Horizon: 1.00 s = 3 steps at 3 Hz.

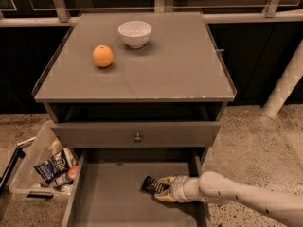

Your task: Place rxbar chocolate into middle drawer

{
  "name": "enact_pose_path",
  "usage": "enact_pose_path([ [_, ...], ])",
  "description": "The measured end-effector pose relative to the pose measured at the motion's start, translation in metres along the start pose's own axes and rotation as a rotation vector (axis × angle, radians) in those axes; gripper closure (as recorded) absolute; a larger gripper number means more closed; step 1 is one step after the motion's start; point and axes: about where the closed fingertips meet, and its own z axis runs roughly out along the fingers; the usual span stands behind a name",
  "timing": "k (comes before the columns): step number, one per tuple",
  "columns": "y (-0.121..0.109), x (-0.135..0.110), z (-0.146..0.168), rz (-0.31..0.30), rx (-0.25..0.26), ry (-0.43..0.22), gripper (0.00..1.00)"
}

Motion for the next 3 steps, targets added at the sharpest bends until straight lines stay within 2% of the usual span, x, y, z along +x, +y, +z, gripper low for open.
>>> enact_pose_path([
  [1,0.0001,0.0001,0.0001,0.0,0.0,0.0,0.81],
  [3,0.0001,0.0,0.0001,0.0,0.0,0.0,0.34],
])
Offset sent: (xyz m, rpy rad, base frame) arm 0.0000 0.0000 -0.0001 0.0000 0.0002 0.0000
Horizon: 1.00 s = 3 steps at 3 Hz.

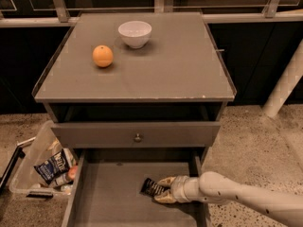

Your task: Place rxbar chocolate into middle drawer

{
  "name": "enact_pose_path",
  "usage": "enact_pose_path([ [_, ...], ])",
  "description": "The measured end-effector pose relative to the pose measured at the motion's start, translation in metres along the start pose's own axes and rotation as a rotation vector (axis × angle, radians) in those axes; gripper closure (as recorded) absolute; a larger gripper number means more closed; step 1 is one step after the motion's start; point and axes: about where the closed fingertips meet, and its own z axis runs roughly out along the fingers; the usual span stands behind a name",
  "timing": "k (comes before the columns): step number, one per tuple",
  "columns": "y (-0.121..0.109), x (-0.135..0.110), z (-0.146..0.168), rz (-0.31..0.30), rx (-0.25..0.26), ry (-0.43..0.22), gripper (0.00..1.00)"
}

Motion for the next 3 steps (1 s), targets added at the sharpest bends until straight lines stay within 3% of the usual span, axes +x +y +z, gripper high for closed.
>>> enact_pose_path([
  [1,0.0,0.0,0.0,0.0,0.0,0.0,0.11],
  [2,0.0,0.0,0.0,0.0,0.0,0.0,0.0],
  [3,0.0,0.0,0.0,0.0,0.0,0.0,0.0],
])
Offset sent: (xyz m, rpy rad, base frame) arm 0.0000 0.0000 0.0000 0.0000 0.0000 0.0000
